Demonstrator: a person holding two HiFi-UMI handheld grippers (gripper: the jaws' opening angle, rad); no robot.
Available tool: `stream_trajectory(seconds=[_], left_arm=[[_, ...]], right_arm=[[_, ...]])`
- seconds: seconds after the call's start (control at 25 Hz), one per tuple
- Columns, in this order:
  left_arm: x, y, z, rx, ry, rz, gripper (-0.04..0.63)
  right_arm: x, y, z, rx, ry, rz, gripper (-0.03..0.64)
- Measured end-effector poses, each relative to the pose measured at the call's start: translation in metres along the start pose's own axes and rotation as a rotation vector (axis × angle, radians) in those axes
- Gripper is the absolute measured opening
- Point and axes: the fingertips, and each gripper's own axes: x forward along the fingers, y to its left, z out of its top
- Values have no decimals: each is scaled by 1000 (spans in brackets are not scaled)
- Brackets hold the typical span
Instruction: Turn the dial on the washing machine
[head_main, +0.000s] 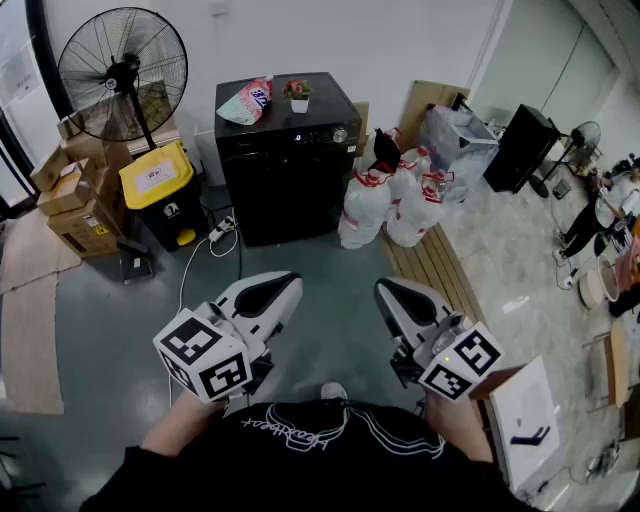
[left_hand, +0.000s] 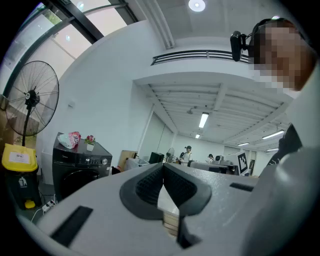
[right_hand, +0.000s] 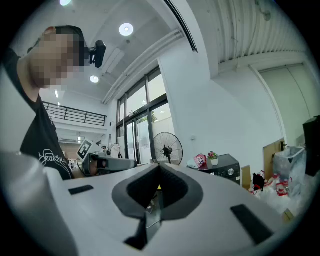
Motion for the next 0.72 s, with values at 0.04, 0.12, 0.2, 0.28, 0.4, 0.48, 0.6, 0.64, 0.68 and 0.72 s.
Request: stream_trajectory(seconds=[0.04,0.12,0.2,0.28,0.4,0.48,0.6,0.64,0.68,0.72], left_arm=[[-3,-3,-1,4,0,-4,5],[-10,-9,-1,10,1,-13,5],[-15,-16,-2,15,2,-21,5],[-19,-21,-1,21,1,-27,5],[-22,-25,1,26,-2,-33,5],[-24,-27,0,27,-3,-37,5],[-27,-29,-1,21,0,-37,5],[-27,-28,-2,20,-1,-36,5],[-28,-27,-2,20,-2,-32,5],[-28,-25,-3,20,-3,-26,5]], right_arm=[[-2,4,1,-9,-2,-2,3],[-6,12,1,-23,-3,-9,3],[-12,17,1,-28,2,-20,3],[-17,19,1,-30,3,-35,3],[-24,20,3,-33,-9,-63,3],[-28,15,1,-38,-3,-104,3],[-31,8,-3,-28,10,-143,28],[-31,6,-4,-25,12,-147,66],[-31,4,-5,-27,15,-152,101],[-29,3,-7,-33,18,-157,127]])
